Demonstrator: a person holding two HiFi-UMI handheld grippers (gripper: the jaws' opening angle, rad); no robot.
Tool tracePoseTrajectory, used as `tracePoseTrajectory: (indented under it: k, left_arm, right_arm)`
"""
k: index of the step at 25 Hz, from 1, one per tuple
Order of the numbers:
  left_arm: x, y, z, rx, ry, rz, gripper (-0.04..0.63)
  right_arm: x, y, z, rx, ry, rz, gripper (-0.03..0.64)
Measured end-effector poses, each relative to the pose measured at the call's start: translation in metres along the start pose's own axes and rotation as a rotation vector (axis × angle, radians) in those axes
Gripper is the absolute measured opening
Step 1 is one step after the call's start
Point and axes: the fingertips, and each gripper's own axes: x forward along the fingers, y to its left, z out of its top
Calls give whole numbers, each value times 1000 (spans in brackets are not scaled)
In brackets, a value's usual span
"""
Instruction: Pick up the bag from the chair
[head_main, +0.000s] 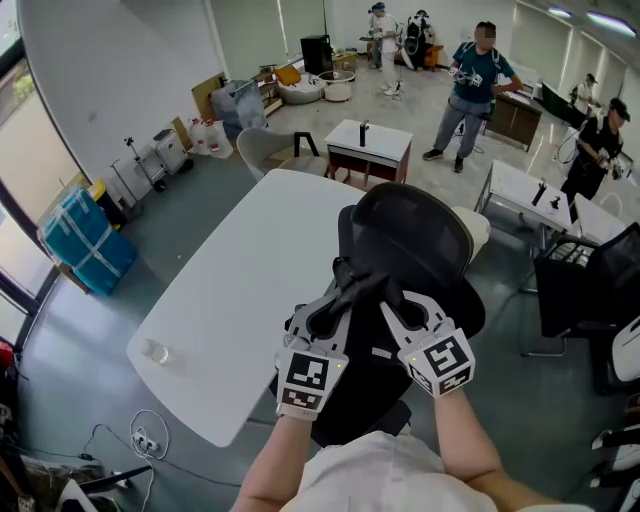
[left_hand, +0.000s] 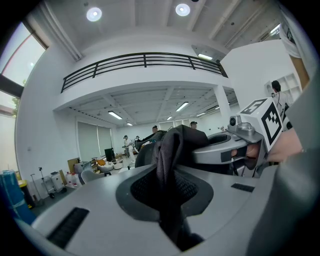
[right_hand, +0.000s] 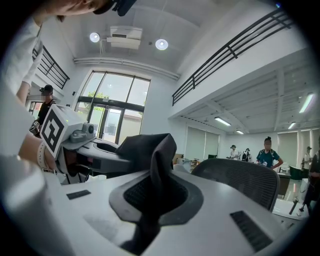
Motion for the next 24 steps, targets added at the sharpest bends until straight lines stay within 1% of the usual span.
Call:
tracePoseTrajectory:
  k: [24]
  left_arm:
    - [-3,-5,6,-9,-15,-1,59]
  right_arm:
    - [-6,-1,4,-2,-17,5,31]
